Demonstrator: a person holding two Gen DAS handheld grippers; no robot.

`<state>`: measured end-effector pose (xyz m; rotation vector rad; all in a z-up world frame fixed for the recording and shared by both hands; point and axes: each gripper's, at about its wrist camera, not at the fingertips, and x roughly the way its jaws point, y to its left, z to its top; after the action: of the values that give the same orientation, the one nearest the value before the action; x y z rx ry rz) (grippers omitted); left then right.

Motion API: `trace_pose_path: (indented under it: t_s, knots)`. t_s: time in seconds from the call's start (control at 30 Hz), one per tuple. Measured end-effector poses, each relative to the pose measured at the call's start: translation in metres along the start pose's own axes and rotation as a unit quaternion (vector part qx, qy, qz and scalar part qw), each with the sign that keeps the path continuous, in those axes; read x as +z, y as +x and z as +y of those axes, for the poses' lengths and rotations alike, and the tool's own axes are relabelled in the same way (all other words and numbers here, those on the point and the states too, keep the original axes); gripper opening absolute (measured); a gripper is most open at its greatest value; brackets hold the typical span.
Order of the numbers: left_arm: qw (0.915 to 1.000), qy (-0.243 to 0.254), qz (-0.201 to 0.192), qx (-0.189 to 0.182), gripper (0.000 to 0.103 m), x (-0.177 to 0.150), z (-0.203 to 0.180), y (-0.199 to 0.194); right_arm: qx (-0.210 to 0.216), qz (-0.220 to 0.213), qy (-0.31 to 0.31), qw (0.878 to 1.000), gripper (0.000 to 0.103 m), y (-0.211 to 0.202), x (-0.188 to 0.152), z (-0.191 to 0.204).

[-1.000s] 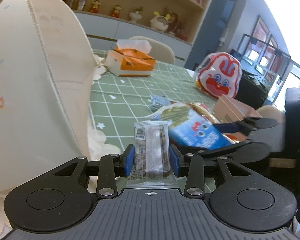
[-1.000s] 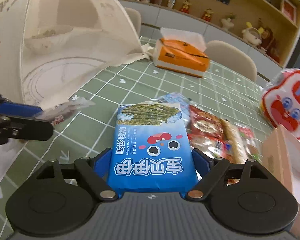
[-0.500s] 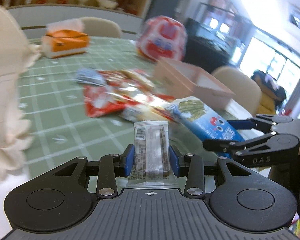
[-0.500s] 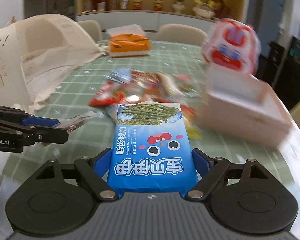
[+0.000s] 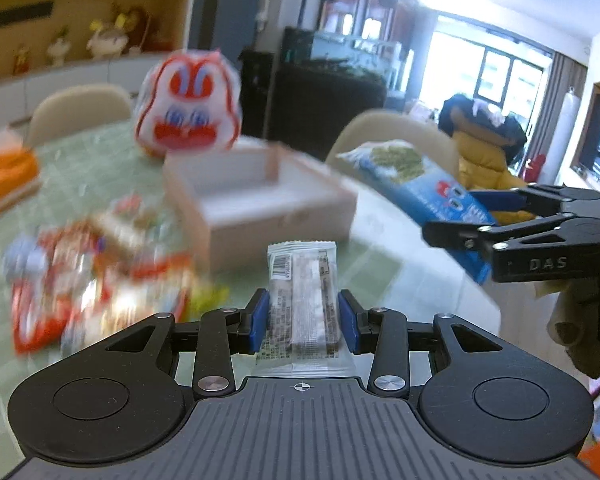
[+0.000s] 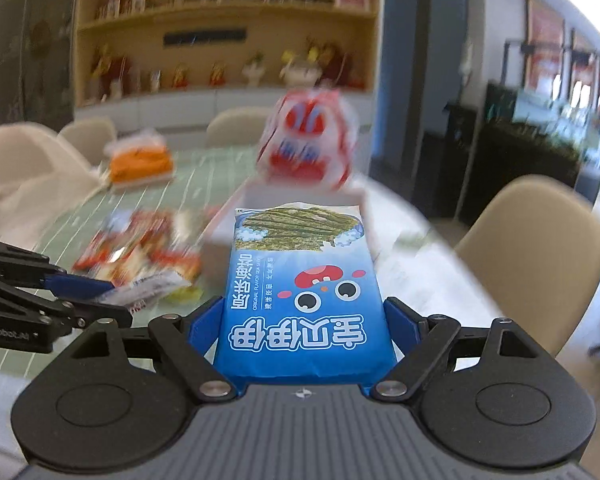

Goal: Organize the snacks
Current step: 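Carry both packets over the pink box and open both grippers to drop them in, then move the right gripper to the rice-cracker packet while the left reaches the red-and-white packet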

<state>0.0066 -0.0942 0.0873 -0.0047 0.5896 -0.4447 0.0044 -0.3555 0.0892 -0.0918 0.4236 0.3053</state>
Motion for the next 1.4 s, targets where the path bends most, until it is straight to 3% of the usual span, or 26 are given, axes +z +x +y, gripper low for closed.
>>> trace_pose_path:
  t_s: [0.1,0.2,0.23,0.33,0.4,0.57,0.7,0.77,0.9,1.03,1.17,1.4]
  knots:
    - [0.9992,-0.018,-0.034,0.011,0.043,0.044,0.008,0.027,-0.009,-0.018,0.028,0.999,0.085,0.015,0.037,-0.026]
    - [0.9978,-0.046,-0.041,0.024,0.044,0.083,0.024,0.077,-0.012,-0.017,0.050,0.999,0.085,0.040,0.061,-0.050]
    - [0.9973,-0.059,-0.031,0.029,0.047,0.093,0.032,0.101,-0.018,-0.012,0.054,0.998,0.085,0.051,0.066,-0.057]
    - [0.9929,-0.089,0.061,0.050,0.046,0.104,0.056,0.178,-0.016,0.018,0.076,0.997,0.085,0.089,0.069,-0.071]
    - [0.9908,-0.103,0.068,0.056,0.046,0.102,0.069,0.196,-0.001,0.040,0.100,0.994,0.085,0.118,0.068,-0.079]
    - [0.9917,-0.120,0.017,0.044,0.046,0.101,0.101,0.159,0.047,0.084,0.117,0.988,0.085,0.186,0.067,-0.056]
    - [0.9904,-0.120,-0.005,0.069,0.046,0.075,0.128,0.113,0.080,0.150,0.118,0.978,0.086,0.238,0.070,-0.020]
    - [0.9888,-0.123,0.002,0.085,0.046,0.055,0.142,0.099,0.071,0.188,0.103,0.974,0.088,0.259,0.070,-0.004]
    - [0.9856,-0.144,0.016,0.087,0.046,0.024,0.165,0.081,-0.002,0.227,0.079,0.971,0.088,0.279,0.068,0.016]
    - [0.9750,-0.190,-0.017,0.114,0.046,0.005,0.196,0.055,-0.009,0.204,0.108,0.973,0.088,0.255,0.070,0.014]
    - [0.9641,-0.221,-0.045,0.139,0.046,-0.003,0.220,0.024,-0.004,0.148,0.087,0.985,0.088,0.210,0.072,0.025]
    - [0.9761,-0.184,-0.013,0.116,0.046,-0.026,0.206,0.011,0.065,0.110,0.056,0.990,0.088,0.167,0.056,0.088]
